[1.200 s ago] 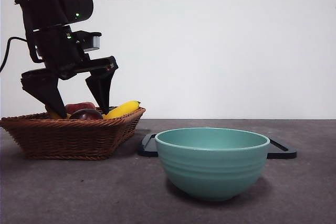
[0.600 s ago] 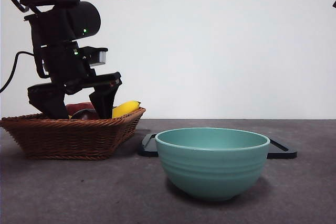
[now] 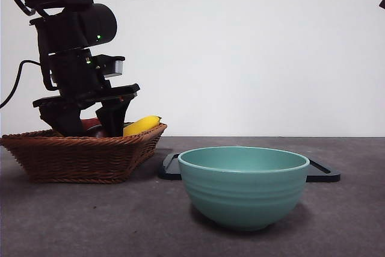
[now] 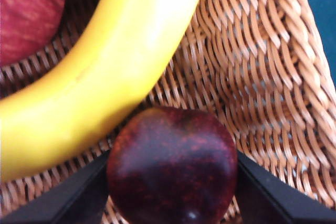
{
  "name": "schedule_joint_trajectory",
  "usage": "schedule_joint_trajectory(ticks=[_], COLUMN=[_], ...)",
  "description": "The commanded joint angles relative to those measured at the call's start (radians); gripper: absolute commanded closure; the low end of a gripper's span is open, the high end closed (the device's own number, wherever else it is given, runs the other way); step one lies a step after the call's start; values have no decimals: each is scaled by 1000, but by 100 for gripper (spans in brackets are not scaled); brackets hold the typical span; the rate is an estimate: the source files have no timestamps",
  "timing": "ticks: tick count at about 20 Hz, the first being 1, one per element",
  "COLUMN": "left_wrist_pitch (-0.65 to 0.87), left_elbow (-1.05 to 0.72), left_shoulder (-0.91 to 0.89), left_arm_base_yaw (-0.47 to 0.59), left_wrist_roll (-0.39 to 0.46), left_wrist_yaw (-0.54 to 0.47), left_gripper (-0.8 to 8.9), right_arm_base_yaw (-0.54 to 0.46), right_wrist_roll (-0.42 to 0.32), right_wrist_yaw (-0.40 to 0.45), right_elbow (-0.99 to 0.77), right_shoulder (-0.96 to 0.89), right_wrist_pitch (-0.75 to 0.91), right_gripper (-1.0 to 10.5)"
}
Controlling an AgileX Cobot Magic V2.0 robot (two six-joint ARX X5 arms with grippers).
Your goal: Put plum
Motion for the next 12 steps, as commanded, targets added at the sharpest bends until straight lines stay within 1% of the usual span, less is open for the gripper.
schedule_joint_trajectory(ticks=[1, 4, 8, 11, 12], left_wrist_pitch=[-17, -40, -76, -120, -125], left_elbow=[46, 79, 84, 84, 84], left_shoulder=[-27, -106, -248, -336, -351], left_arm_base_yaw=[-8, -24, -82, -160, -188], left_wrist_roll=[1, 0, -3, -4, -6], left_wrist_yaw=[-2, -1, 25, 138, 151], left_gripper=[540, 539, 539, 539, 539], right_arm_base_yaw=[5, 5, 5, 5, 5], right_wrist_roll=[-3, -3, -3, -3, -3], right_wrist_yaw=[-2, 0, 9, 9, 9], right_elbow=[21, 21, 21, 21, 21], right_shoulder=[8, 8, 8, 8, 8], right_wrist_pitch=[10, 10, 13, 14, 14], right_gripper=[505, 505, 505, 505, 505])
